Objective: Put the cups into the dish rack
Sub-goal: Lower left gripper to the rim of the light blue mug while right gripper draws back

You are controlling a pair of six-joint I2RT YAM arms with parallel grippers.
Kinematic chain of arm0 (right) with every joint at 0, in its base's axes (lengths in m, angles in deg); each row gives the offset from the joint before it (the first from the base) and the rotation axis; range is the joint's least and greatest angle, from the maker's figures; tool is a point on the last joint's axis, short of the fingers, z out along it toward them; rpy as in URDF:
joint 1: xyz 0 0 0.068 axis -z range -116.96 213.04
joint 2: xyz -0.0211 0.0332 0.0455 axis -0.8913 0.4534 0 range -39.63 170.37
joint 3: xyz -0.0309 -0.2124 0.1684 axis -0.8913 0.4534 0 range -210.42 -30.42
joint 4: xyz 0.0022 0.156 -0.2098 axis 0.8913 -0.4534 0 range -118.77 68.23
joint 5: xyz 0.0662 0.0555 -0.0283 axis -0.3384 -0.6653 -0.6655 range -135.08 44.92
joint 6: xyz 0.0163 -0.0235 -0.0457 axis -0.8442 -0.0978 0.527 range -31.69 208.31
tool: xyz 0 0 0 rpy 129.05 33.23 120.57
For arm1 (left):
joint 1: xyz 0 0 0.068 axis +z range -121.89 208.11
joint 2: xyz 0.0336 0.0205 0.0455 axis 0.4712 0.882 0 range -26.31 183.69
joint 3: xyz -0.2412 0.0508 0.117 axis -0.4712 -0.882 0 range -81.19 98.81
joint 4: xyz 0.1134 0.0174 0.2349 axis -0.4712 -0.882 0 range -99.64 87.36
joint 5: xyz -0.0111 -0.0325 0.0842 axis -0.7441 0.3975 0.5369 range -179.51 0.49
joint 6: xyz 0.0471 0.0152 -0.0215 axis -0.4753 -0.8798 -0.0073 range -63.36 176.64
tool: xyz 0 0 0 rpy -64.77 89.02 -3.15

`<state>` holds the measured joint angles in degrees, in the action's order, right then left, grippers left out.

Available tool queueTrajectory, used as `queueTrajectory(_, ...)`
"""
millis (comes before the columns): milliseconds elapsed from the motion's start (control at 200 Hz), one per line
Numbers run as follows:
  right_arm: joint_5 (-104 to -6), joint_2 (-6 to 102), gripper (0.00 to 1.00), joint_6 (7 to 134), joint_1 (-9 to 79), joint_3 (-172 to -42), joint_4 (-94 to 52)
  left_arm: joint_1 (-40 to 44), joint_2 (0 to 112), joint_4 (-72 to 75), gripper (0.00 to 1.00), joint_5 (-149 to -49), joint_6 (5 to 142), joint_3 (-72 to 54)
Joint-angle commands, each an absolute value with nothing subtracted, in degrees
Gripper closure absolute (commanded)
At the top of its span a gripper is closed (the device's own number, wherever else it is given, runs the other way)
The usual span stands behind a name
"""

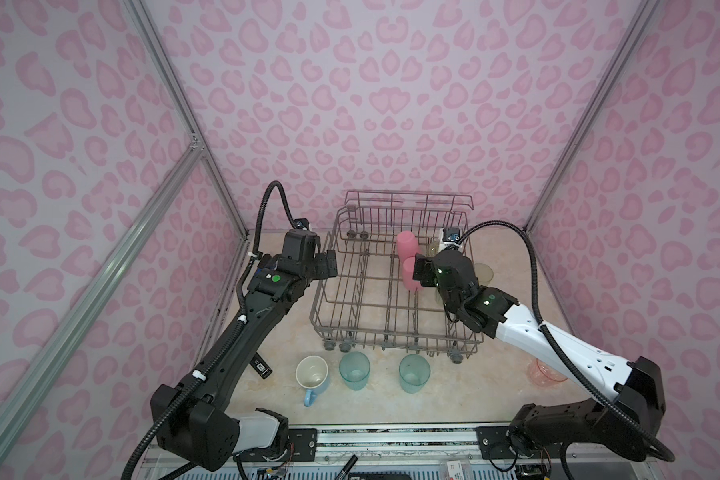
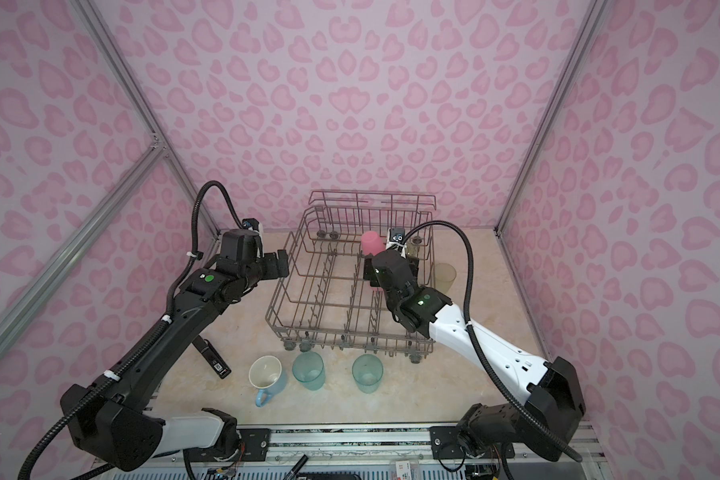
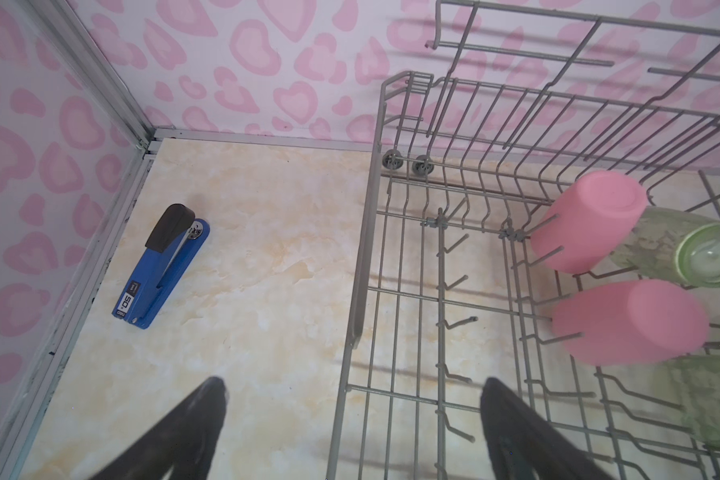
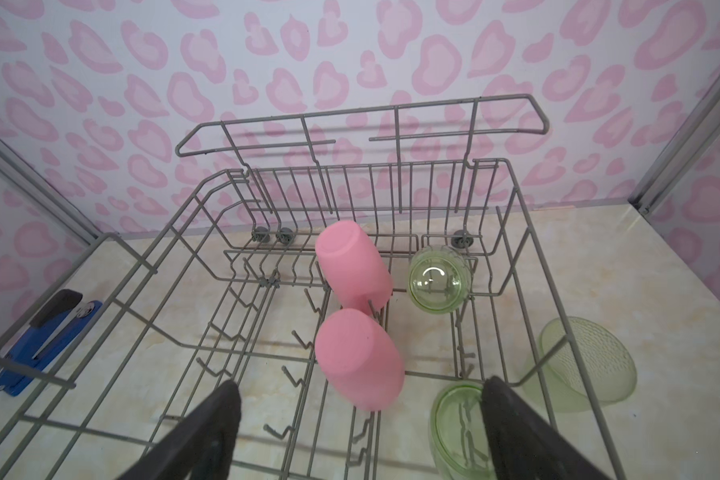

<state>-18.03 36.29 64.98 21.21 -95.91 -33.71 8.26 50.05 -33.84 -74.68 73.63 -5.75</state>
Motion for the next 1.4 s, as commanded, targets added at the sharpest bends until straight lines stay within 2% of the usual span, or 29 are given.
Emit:
queueTrajectory(0, -22.92, 32.17, 0.12, 64.42, 21.66, -91.66, -42.04, 8.86, 48.83, -42.15, 0.05, -72.72, 77.11, -2.89)
queueTrajectory(275, -24.94, 22.61, 0.14, 66.01, 21.99, -86.29, -47.86, 8.87, 42.24, -61.61, 0.14, -76.39, 82.41, -6.38)
queueTrajectory(540, -30.87, 19.65, 0.15, 64.39, 22.69, -82.87, -47.79, 8.78, 34.96, -68.73, 0.25, -77.51, 90.30, -15.89)
queueTrajectory(770, -36.36, 19.96, 0.15, 65.49, 22.69, -81.57, -45.97, 7.82, 29.79, -68.34, 0.34, -81.00, 96.32, -23.84)
queueTrajectory(1080, -42.62, 21.32, 0.15, 65.38, 22.72, -80.86, -43.42, 3.28, 28.44, -65.05, 0.39, -82.30, 103.25, -32.71)
queueTrajectory(1395, -44.95, 22.16, 0.16, 65.46, 22.70, -80.23, -43.09, 1.67, 25.36, -64.95, 0.48, -82.56, 105.33, -37.51)
